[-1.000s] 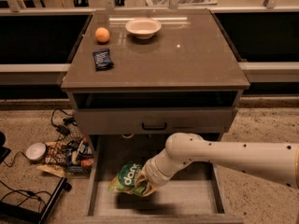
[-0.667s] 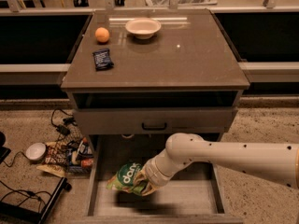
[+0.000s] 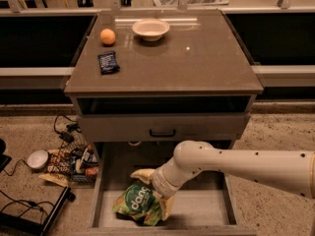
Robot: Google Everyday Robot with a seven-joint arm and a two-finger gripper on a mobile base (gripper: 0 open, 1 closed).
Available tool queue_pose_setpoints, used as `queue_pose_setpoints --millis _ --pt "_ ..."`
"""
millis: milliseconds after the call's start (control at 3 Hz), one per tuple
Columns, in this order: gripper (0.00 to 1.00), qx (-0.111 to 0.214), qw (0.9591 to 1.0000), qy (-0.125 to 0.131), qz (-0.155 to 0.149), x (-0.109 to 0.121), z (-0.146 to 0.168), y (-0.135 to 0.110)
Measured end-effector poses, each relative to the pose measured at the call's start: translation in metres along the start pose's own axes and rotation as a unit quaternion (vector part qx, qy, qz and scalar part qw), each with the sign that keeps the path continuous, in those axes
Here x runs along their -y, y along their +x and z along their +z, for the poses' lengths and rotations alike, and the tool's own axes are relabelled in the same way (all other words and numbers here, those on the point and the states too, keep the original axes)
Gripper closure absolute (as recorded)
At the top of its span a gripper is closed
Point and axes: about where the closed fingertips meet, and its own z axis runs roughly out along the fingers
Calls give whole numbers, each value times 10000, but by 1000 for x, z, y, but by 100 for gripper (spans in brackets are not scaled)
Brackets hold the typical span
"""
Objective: Place green rice chip bag into middle drawer
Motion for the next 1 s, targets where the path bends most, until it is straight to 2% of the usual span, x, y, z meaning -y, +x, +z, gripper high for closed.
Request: queue_pose_setpoints --millis 333,667,1000 --pt "0 0 10000 0 0 0 0 0" --pt "0 91 9997 4 -206 3 -10 -19" --pt "0 207 9982 10 -557 -6 -39 -63"
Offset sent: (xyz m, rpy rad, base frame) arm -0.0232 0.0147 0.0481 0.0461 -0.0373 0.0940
